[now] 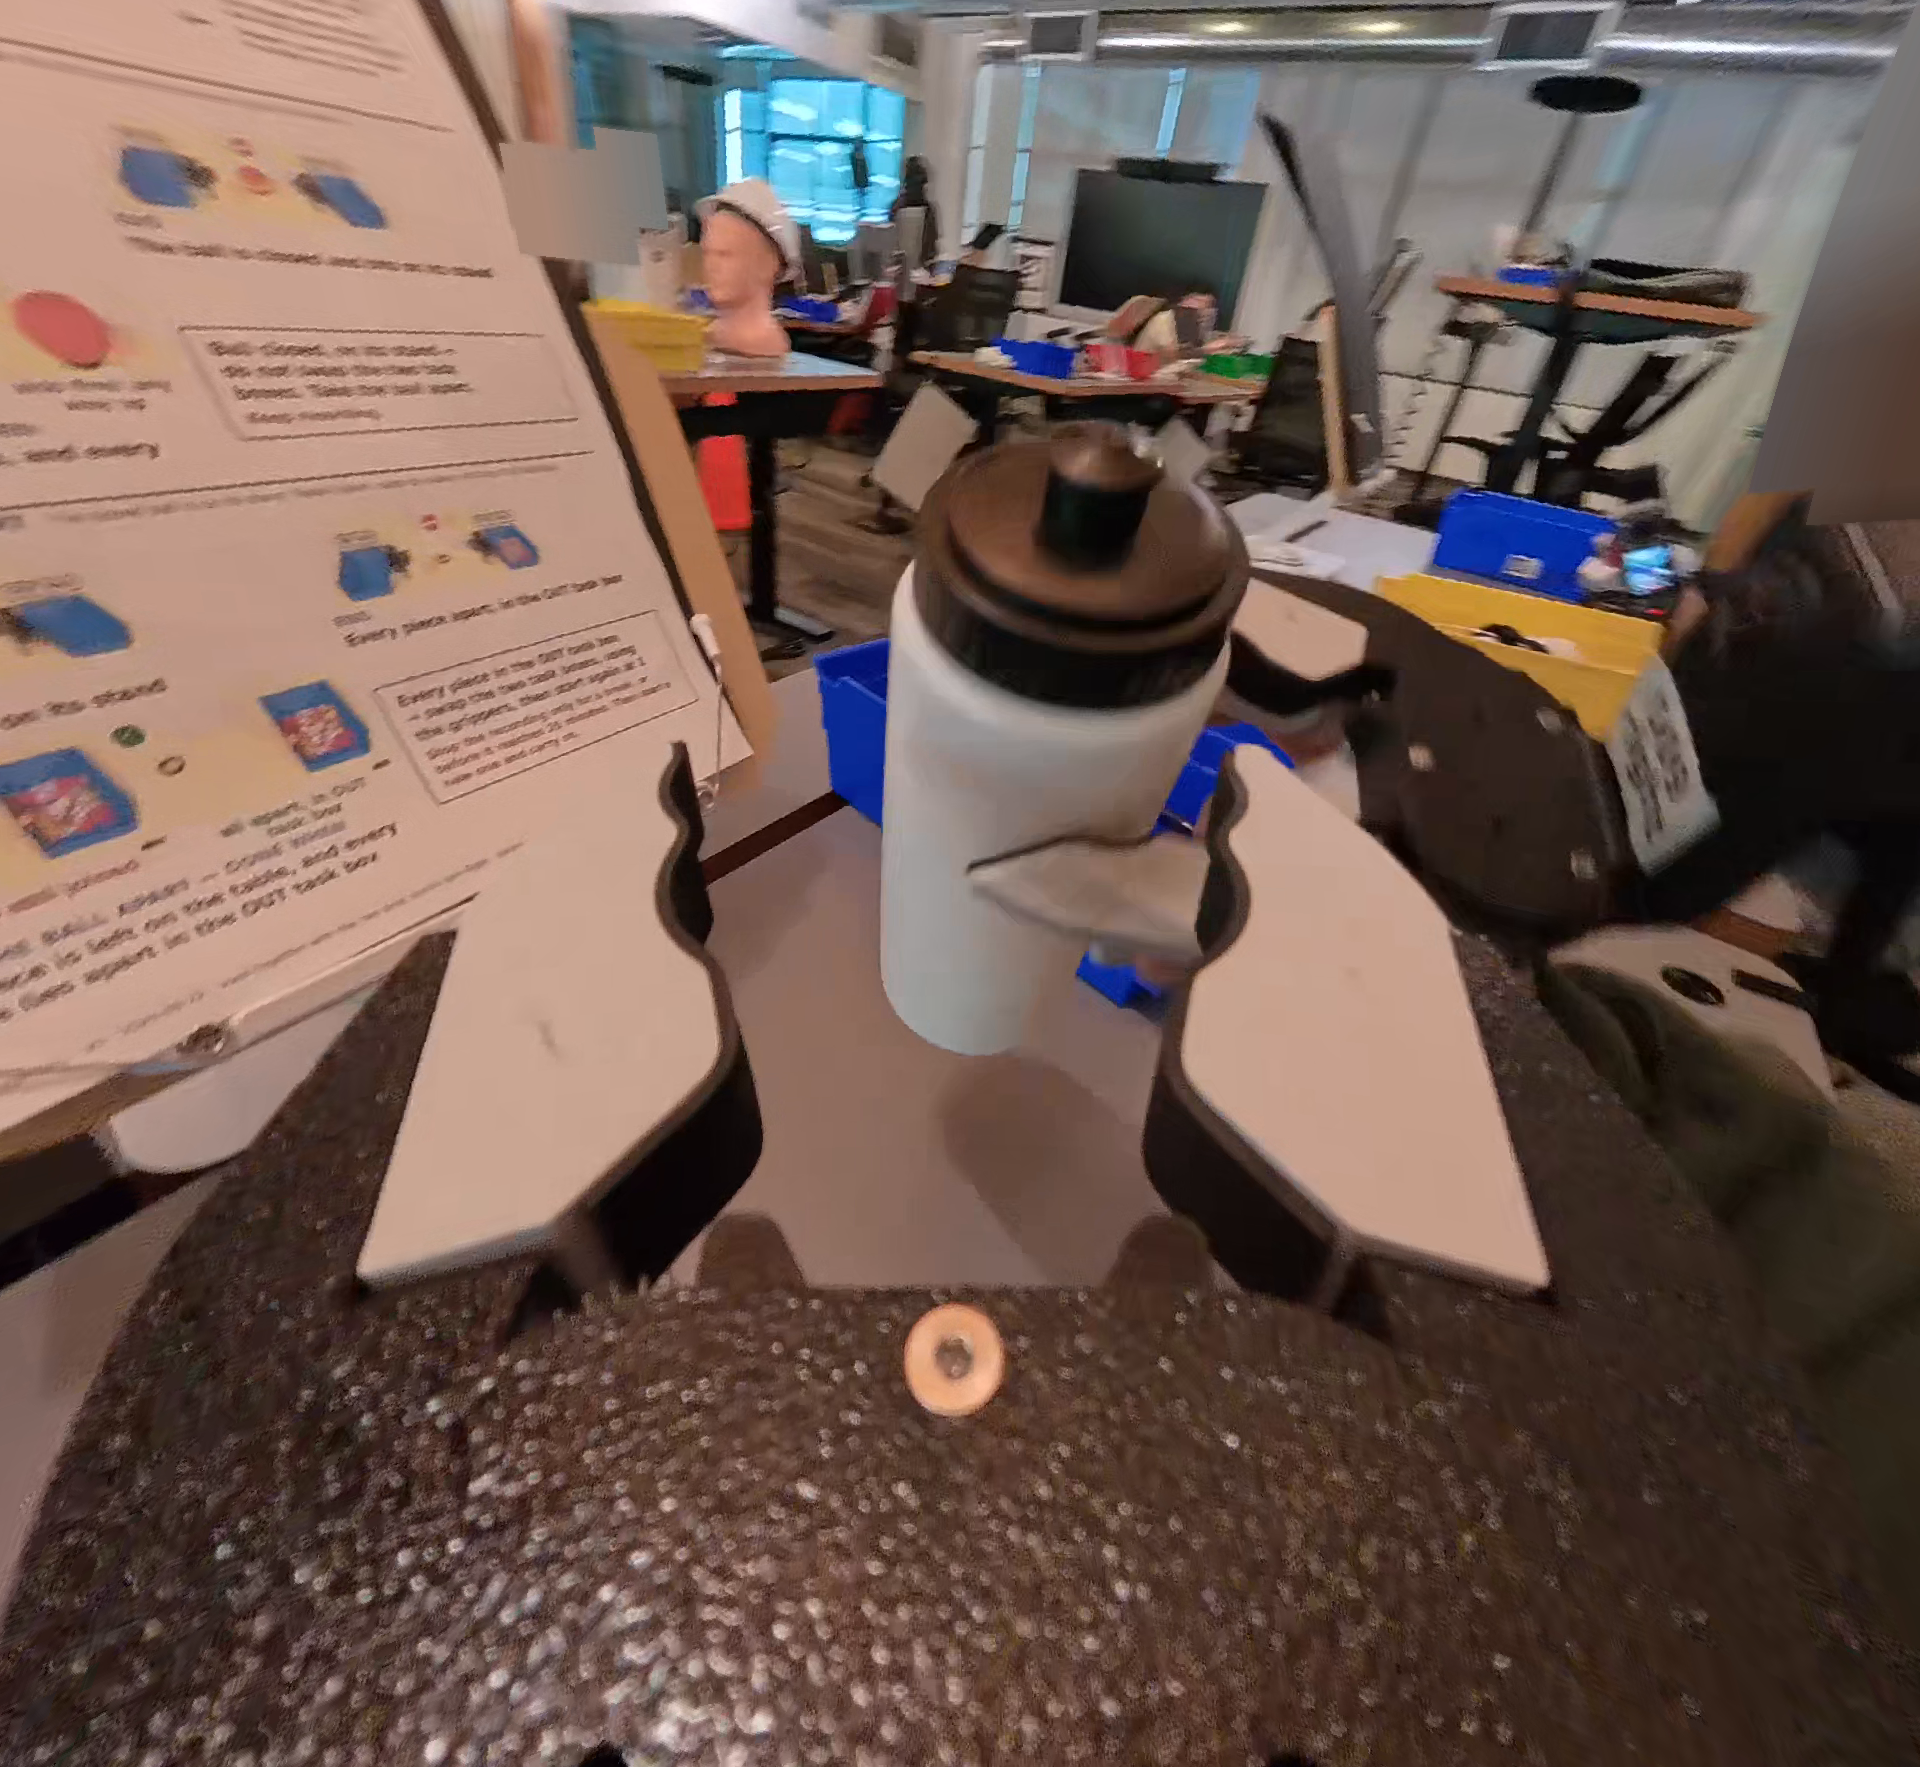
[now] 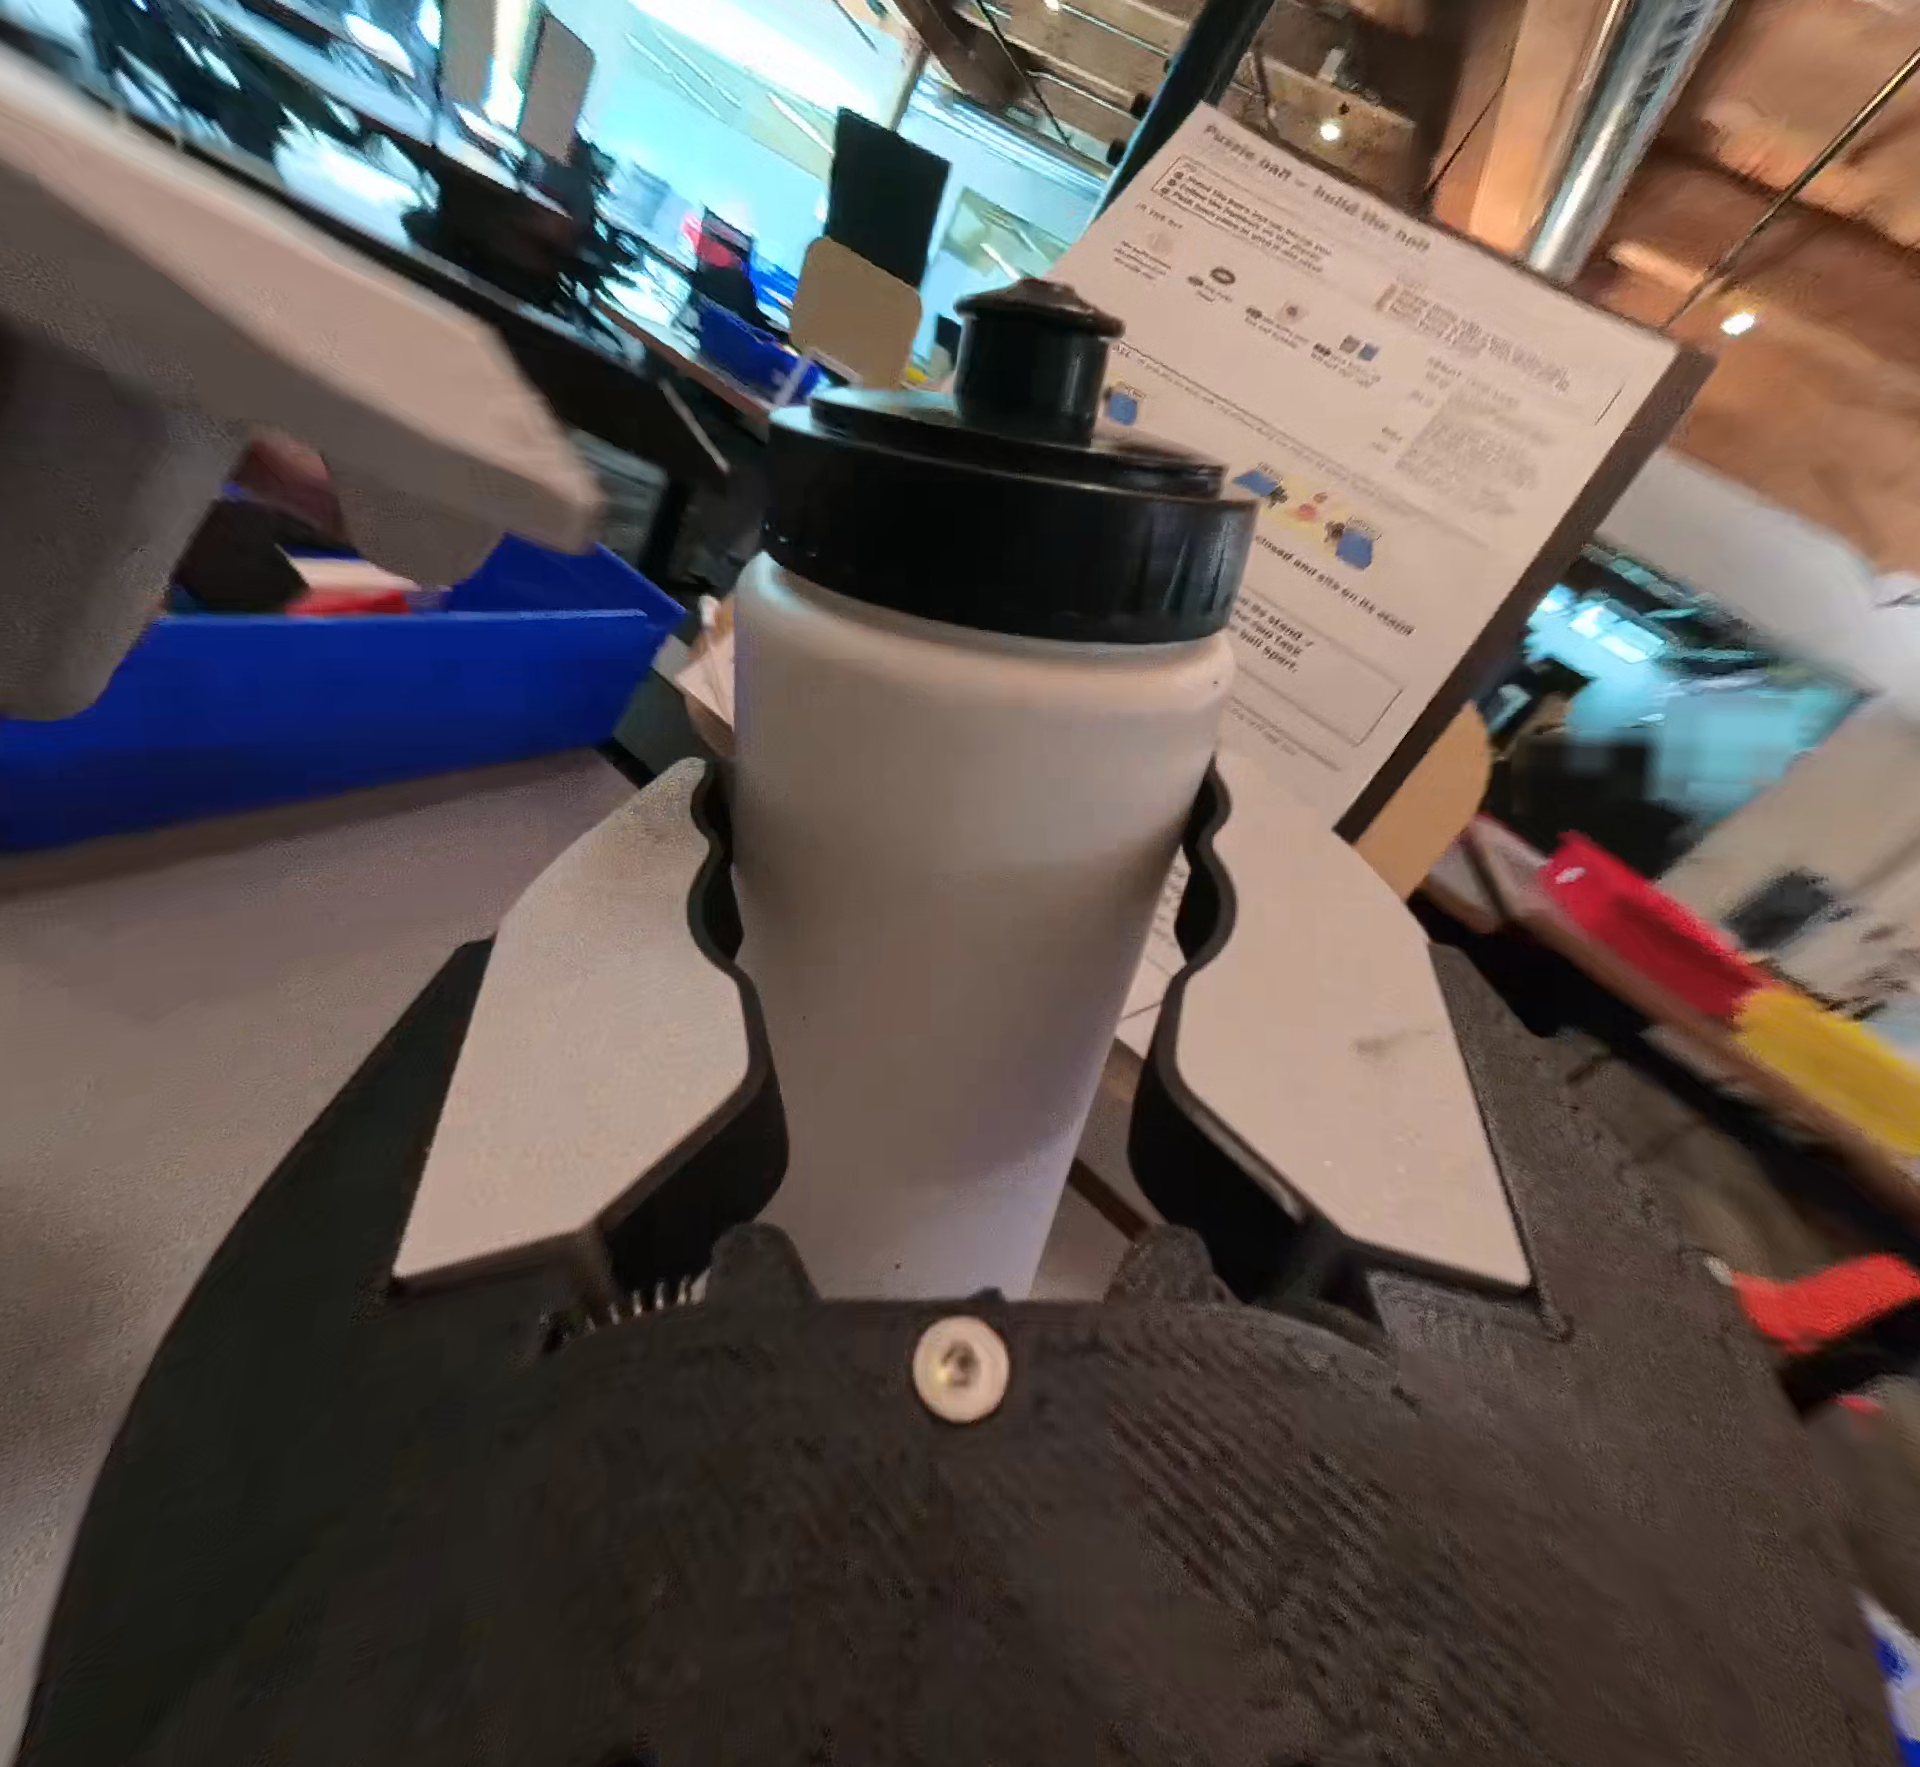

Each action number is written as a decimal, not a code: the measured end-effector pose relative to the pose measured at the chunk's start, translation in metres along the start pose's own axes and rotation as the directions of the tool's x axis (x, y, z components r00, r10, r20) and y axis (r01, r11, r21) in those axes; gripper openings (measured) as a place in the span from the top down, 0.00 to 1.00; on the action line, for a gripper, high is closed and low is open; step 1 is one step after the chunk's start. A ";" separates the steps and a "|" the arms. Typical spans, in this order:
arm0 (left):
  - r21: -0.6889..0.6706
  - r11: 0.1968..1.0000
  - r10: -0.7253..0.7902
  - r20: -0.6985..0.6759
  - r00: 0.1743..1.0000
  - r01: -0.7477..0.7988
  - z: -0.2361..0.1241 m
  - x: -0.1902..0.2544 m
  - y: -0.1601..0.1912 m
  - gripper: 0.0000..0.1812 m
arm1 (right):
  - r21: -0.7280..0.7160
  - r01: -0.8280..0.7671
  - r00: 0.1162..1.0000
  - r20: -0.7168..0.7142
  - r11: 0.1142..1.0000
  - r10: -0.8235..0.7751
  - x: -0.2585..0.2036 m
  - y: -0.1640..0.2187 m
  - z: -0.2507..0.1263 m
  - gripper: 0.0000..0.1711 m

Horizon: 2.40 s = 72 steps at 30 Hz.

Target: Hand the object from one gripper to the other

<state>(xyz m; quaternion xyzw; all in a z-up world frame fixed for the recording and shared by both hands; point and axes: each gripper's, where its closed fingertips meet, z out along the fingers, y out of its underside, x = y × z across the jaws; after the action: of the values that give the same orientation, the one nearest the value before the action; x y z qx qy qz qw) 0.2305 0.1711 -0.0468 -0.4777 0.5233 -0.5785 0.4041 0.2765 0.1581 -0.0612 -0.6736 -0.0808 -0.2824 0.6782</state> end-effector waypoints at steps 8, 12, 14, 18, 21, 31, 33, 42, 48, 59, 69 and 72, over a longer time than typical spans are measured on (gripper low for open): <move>-0.154 0.987 0.063 0.124 0.990 -0.043 0.009 0.001 0.021 0.48 | -0.007 0.302 0.952 -0.041 0.953 -0.302 -0.048 -0.011 0.013 0.51; -0.142 0.989 0.046 0.089 0.995 -0.033 0.009 -0.001 0.021 0.50 | -0.008 0.310 0.949 -0.050 0.951 -0.310 -0.053 -0.014 0.013 0.51; -0.130 0.991 0.039 0.044 0.998 -0.033 0.010 0.002 0.019 0.51 | 0.018 0.304 0.952 -0.054 0.952 -0.303 -0.051 -0.017 0.012 0.50; -0.135 0.989 0.049 -0.032 0.998 -0.053 0.002 0.000 0.020 0.51 | 0.075 0.238 0.965 0.091 0.968 -0.244 -0.061 -0.022 0.007 0.47; -0.116 0.989 0.085 -0.066 0.994 -0.092 -0.010 -0.004 0.013 0.51 | 0.065 0.079 0.954 0.286 0.995 -0.094 -0.068 -0.024 0.000 0.45; 0.019 0.992 0.117 -0.515 0.849 -0.125 -0.076 0.027 0.004 0.52 | -0.190 -0.278 0.522 0.793 0.942 0.314 -0.093 0.011 -0.058 0.38; 0.061 0.991 0.130 -0.543 0.829 -0.115 -0.083 0.029 -0.002 0.52 | -0.197 -0.329 0.411 0.851 0.924 0.328 -0.103 0.003 -0.070 0.39; 0.114 0.979 0.206 -0.572 0.794 -0.171 -0.089 0.044 -0.007 0.52 | -0.300 -0.205 0.301 0.886 0.932 0.352 -0.157 0.032 -0.062 0.43; 0.151 0.968 0.252 -0.521 0.816 -0.203 -0.087 0.040 -0.013 0.52 | -0.245 -0.186 0.320 0.901 0.952 0.294 -0.167 0.034 -0.052 0.45; 0.185 0.963 -0.173 -0.140 0.975 0.198 -0.040 -0.021 -0.036 0.32 | -0.049 -0.295 0.823 0.495 0.954 0.280 -0.085 0.016 0.011 0.46; 0.135 0.984 -0.129 0.097 0.987 0.116 -0.018 -0.036 -0.016 0.44 | -0.119 0.080 0.991 0.117 0.990 -0.066 -0.068 0.026 0.028 0.46; 0.097 0.989 -0.119 0.058 0.991 0.113 -0.020 -0.037 -0.013 0.45 | -0.077 0.065 0.981 0.185 0.995 -0.049 -0.075 0.026 0.027 0.48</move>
<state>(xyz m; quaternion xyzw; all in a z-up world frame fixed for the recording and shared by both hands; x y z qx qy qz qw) 0.2198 0.2133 -0.0391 -0.5061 0.4537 -0.6093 0.4084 0.2345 0.2026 -0.1180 -0.7217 -0.1503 -0.2417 0.6310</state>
